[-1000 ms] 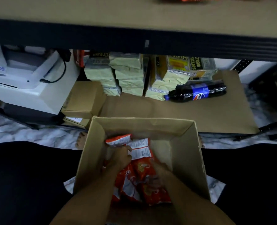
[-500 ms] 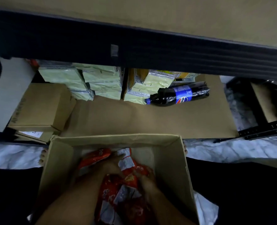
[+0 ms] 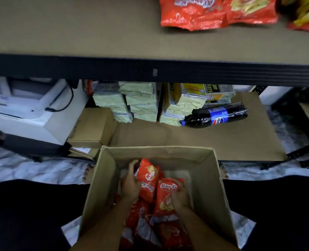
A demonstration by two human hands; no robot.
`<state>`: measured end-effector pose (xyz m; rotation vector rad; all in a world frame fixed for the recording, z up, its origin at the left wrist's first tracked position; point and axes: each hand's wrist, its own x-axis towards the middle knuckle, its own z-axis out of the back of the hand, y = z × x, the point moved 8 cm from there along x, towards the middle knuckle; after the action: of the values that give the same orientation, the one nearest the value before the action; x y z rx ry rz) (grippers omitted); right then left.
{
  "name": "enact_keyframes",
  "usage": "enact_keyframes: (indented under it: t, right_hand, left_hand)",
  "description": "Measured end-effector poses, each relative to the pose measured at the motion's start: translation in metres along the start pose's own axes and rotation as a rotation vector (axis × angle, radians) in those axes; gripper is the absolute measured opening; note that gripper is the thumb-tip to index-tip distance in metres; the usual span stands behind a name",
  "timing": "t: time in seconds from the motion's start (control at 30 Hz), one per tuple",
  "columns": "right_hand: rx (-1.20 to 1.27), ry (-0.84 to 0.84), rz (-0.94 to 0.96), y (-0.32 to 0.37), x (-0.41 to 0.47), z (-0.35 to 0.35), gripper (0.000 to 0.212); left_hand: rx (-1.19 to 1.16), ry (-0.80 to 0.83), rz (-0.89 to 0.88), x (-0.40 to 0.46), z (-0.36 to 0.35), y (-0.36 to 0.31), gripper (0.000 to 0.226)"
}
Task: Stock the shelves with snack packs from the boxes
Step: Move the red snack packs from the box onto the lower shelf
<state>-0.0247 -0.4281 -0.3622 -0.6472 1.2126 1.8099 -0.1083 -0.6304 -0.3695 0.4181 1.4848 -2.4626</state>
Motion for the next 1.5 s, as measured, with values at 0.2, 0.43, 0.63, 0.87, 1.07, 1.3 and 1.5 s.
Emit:
enact_keyframes:
  t: [0.2, 0.43, 0.63, 0.87, 1.07, 1.3, 1.5]
  right_hand:
    - [0.095, -0.042, 0.166, 0.019, -0.022, -0.005, 0.047]
    - [0.199, -0.014, 0.322, 0.042, -0.054, -0.006, 0.052]
    - [0.257, -0.06, 0.492, 0.076, -0.091, 0.015, 0.06]
    - [0.411, 0.032, 0.676, 0.119, -0.167, 0.037, 0.057]
    - [0.418, 0.15, 0.912, 0.184, -0.254, 0.05, 0.055]
    - [0.384, 0.063, 1.222, 0.255, -0.333, 0.079, 0.06]
    - [0.453, -0.254, 1.463, 0.299, -0.374, 0.114, 0.065]
  left_hand:
    - [-0.089, -0.031, 0.11, -0.027, 0.031, 0.011, 0.047]
    - [-0.332, 0.035, 0.223, -0.077, 0.062, -0.029, 0.032]
    - [-0.314, 0.085, 0.078, -0.098, 0.09, -0.079, 0.048]
    - [-0.278, 0.001, -0.26, -0.144, 0.132, -0.155, 0.072]
    - [-0.559, -0.364, -0.456, -0.18, 0.215, -0.228, 0.05]
    - [-0.554, -0.494, -0.773, -0.196, 0.294, -0.315, 0.028]
    - [-0.338, -0.659, -0.745, -0.171, 0.358, -0.366, 0.027]
